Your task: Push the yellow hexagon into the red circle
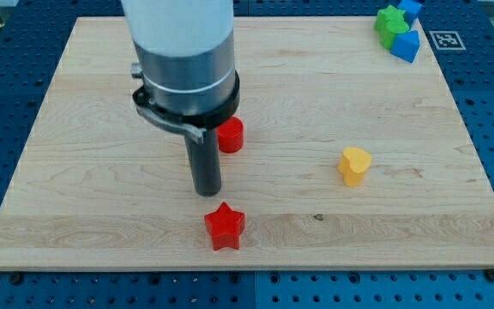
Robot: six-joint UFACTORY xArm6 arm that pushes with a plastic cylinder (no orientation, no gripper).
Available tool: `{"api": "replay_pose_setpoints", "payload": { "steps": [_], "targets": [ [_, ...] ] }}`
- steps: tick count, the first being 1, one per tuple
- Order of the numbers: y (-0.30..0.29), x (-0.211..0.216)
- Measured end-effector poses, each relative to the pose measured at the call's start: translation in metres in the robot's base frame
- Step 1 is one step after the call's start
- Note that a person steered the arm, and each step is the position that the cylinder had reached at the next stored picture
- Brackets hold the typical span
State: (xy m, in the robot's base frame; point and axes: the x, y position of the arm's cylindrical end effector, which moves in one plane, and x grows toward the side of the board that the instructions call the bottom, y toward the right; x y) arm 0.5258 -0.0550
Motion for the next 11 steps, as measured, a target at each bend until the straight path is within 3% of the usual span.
{"api": "replay_pose_setpoints", "payload": {
  "steps": [4,8,11],
  "targets": [
    [-0.028,-0.044],
    [-0.029,-0.160],
    [-0.019,-0.155]
  ]
}}
